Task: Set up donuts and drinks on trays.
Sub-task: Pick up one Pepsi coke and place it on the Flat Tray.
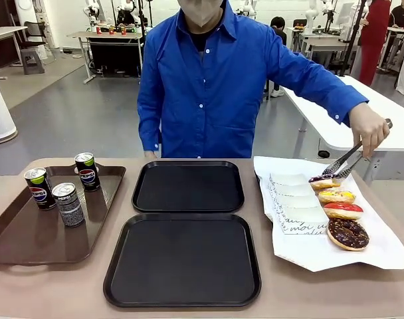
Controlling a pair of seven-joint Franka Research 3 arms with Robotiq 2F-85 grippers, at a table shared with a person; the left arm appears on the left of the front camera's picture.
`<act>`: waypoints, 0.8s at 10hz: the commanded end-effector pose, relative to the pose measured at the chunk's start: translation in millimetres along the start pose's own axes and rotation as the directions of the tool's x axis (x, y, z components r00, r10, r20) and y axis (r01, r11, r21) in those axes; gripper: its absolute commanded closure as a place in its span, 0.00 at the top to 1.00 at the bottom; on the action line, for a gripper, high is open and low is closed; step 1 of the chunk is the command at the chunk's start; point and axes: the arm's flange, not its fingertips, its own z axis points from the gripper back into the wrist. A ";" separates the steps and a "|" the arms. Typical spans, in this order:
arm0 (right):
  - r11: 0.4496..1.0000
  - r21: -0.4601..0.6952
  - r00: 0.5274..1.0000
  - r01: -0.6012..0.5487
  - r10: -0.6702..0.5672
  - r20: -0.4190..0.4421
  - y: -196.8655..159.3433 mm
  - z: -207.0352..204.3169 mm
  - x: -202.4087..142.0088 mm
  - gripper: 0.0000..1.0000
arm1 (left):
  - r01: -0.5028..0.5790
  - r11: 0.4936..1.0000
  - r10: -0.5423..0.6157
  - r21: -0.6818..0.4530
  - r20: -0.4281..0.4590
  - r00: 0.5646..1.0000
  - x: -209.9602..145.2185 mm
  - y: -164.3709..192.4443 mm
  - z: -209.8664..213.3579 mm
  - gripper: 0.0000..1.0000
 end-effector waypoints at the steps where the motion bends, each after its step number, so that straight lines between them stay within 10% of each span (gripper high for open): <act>1: 1.000 0.022 1.000 -0.002 0.002 0.007 -0.7 -0.7 -1.1 1.00 | -0.018 1.000 0.018 -0.014 0.016 1.000 0.0 -2.9 -0.3 1.00; 8: 1.000 0.022 1.000 -0.002 0.002 0.007 -0.7 -0.7 -1.1 1.00 | -0.018 1.000 0.018 -0.014 0.016 1.000 0.0 -2.9 -0.3 1.00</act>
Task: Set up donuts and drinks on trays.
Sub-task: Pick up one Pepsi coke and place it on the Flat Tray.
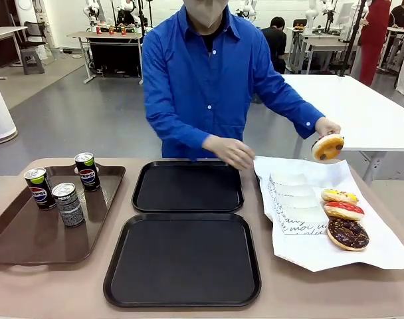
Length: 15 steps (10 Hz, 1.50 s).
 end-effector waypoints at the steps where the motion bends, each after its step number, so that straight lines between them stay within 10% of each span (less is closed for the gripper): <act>1: 1.000 0.022 1.000 -0.002 0.002 0.007 -0.7 -0.7 -1.1 1.00 | 0.000 1.000 0.000 0.000 0.000 1.000 0.0 0.0 0.0 1.00; 6: 1.000 0.022 1.000 -0.002 0.002 0.007 -0.7 -0.7 -1.1 1.00 | 0.372 0.825 -0.288 0.426 -0.250 0.925 23.8 -144.5 -68.7 1.00; 11: 1.000 0.022 1.000 -0.002 0.002 0.007 -0.7 -0.7 -1.1 1.00 | 0.607 0.424 -0.265 0.672 -0.549 0.793 -1.3 -162.4 -215.5 1.00; 15: 1.000 0.022 1.000 -0.002 0.002 0.007 -0.7 -0.7 -1.1 1.00 | 0.647 0.327 -0.141 0.689 -0.641 0.754 -14.9 -134.1 -258.1 1.00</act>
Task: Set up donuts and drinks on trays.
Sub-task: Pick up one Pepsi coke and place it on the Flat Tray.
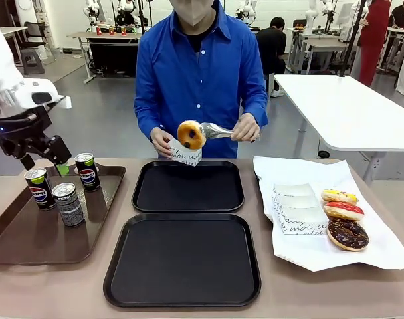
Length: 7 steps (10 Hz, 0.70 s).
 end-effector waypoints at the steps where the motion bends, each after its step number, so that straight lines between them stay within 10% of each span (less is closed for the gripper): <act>1: 1.000 0.021 1.000 -0.005 0.005 0.005 0.2 -1.2 -0.5 1.00 | -0.035 0.999 0.035 -0.041 -0.021 0.999 4.9 2.7 2.2 1.00; 7: 1.000 0.021 1.000 -0.005 0.005 0.005 0.2 -1.2 -0.5 1.00 | 0.003 1.000 -0.003 -0.019 -0.005 1.000 1.1 0.3 -1.8 1.00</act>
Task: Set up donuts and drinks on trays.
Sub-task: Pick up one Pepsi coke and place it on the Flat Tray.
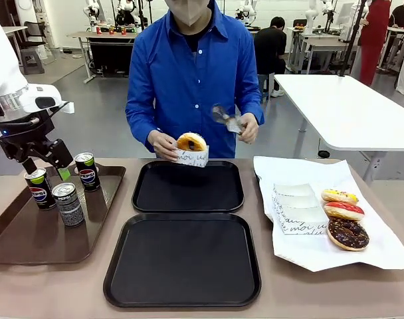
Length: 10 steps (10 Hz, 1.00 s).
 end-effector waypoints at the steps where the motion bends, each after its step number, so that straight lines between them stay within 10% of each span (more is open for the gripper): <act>1: 1.000 0.021 1.000 -0.005 0.005 0.005 0.3 -1.4 -0.4 1.00 | -0.050 0.998 0.050 0.031 -0.014 0.999 2.1 -6.1 -6.7 1.00; 5: 1.000 0.021 1.000 -0.005 0.005 0.005 0.3 -1.4 -0.4 1.00 | -0.282 0.954 0.291 0.098 -0.091 0.952 -2.1 -20.7 -18.4 1.00; 10: 1.000 0.021 1.000 -0.005 0.005 0.005 0.3 -1.4 -0.4 1.00 | -0.262 0.965 0.263 0.016 -0.043 0.964 9.9 -14.9 -38.2 1.00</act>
